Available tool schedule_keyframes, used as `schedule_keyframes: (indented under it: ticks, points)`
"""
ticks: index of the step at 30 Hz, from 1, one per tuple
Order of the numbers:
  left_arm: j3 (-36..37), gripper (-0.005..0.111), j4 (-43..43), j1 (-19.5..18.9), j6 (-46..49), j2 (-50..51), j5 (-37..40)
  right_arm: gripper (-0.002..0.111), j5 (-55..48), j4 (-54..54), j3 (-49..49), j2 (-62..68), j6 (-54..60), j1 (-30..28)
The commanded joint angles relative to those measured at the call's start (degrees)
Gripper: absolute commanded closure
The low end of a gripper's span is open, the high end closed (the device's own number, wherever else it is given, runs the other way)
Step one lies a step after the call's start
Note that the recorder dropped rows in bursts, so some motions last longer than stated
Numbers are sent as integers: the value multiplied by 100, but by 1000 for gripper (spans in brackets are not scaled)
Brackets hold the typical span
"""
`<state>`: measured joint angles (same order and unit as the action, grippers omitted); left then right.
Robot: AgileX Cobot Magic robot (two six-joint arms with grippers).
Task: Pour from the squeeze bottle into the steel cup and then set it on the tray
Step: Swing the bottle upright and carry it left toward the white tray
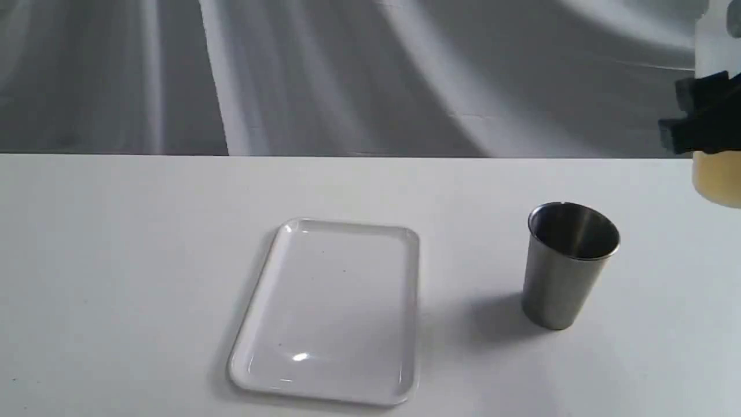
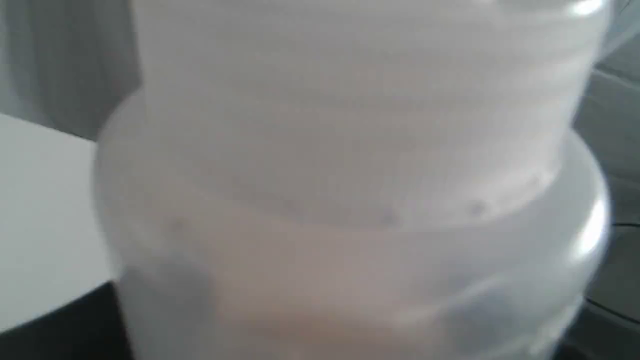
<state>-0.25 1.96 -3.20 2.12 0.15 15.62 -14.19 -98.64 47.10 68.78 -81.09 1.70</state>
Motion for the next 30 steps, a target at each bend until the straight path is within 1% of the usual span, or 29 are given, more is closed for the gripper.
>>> schedule_keyframes:
  ticks: [1,8,13,16,18,20,22,23,26,30]
  points:
    - [25,98,-2,13,-32,-15,-41,108,539,-130,7,-418,-39,-46]
    - [25,98,-2,13,-7,-15,-41,108,1712,221,7,-857,-39,-46]
    - [25,98,-2,13,-7,-15,-41,108,2605,878,7,-1015,255,-46]
    - [25,98,-2,13,-7,-15,-41,108,3209,1395,7,-1053,783,-46]
    - [25,98,-2,13,-7,-15,-41,108,3793,1774,7,-1053,1285,-46]
    - [25,98,-2,13,-26,-15,-41,108,4173,2032,7,-1053,1518,-39]
    - [25,98,-2,13,-26,-15,-41,108,4567,2419,-54,-1053,1775,-39]
    - [25,98,-2,13,-26,-15,-41,108,4725,2785,-130,-1053,2040,-39]
    - [25,98,-2,13,-26,-15,-41,108,4995,3454,-441,-1053,2655,5]
    - [25,98,-2,13,-26,-15,-41,108,4995,4384,-927,-1039,3550,237]
